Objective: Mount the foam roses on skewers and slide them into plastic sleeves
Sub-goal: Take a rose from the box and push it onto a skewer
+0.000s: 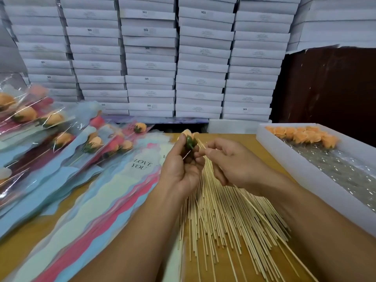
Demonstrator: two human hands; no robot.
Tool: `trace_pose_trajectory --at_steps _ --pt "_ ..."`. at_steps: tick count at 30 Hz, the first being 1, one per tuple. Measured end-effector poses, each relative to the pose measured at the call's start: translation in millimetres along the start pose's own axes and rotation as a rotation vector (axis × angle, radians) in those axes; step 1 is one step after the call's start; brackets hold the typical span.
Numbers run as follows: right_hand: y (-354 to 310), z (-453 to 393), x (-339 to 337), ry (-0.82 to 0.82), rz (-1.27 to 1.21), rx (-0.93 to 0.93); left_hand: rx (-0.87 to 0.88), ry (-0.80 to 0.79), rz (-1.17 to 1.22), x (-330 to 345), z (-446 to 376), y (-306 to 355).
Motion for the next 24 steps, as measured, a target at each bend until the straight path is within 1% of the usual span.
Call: trace_pose_trajectory --at_steps 3,6,11,17,24 --pt "-5.5 4.3 9.9 -0.01 0.065 -0.05 0.026 -0.009 0.045 0.2 -2.1 3.5" --pt "-8.6 6.0 13.6 -0.007 0.093 -0.087 0.044 0.01 0.04 -2.4 -4.8 6.4" --pt "-5.5 5.4 12.8 0.005 0.093 -0.071 0.067 0.011 0.014 -2.7 -6.0 8.5" --pt "-8.2 5.8 8.6 0.043 0.094 -0.107 0.087 0.02 0.008 -1.5 -3.1 8.7" --pt "-5.4 5.7 8.9 -0.006 0.078 -0.09 0.087 0.017 0.025 -0.2 -2.8 8.2"
Point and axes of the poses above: each hand's wrist, its own z-axis away from the middle knuckle, its own x-axis out of the palm, y = z × x, the point moved 8 cm from there along -z, towards the middle knuckle, and after that the axes turned 12 degrees about x, right-handed, at the moved point
